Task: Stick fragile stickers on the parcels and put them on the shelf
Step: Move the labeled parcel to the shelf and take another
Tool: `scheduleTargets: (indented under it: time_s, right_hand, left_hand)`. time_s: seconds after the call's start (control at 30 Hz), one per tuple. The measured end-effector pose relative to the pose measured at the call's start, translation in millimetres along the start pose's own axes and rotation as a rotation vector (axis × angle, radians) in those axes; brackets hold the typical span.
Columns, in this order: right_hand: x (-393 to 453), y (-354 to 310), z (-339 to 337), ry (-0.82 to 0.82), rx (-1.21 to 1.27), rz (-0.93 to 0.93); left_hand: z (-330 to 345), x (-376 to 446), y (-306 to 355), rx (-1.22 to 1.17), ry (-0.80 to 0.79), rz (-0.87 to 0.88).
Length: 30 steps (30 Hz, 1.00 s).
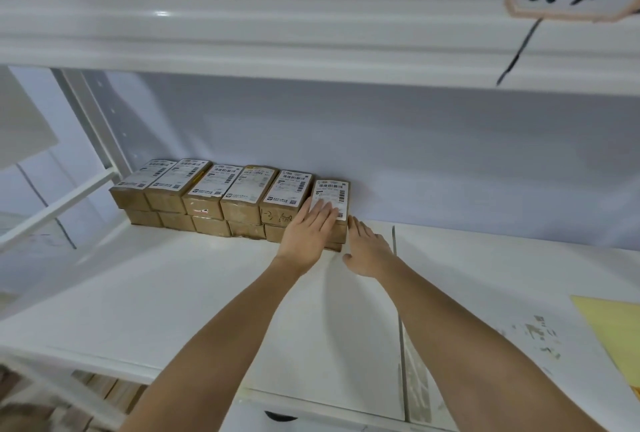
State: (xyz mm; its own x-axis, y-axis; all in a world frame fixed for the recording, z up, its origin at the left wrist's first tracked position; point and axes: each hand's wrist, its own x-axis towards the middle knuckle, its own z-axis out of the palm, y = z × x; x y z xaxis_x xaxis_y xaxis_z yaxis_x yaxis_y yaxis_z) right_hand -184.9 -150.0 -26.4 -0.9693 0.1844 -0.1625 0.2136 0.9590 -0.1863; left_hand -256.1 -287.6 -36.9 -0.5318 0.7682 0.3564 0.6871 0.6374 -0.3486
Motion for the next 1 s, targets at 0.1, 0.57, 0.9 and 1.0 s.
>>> scheduleTargets:
  time_s: [0.1,0.57,0.9,1.0]
  right_hand:
    - [3.1,-7.9,0.6,0.024,0.192,0.042]
    - [7.7,-36.8,-18.4,0.103,1.070,0.201]
    - [-15.5,-46.1,-17.5,0.073,1.023,0.190]
    - [-26.0,-47.4,-13.6,0.061,0.929,0.172]
  left_hand:
    - [-6.3,10.9,-4.8,0.008,-0.099,0.029]
    - [-13.5,28.4,-8.5,-0.083,-0.186,-0.061]
    - [-30.9,37.1,-3.0,-0.153,-0.354,-0.155]
    - [-32.3,28.6,5.4,-0.204,-0.341,-0.226]
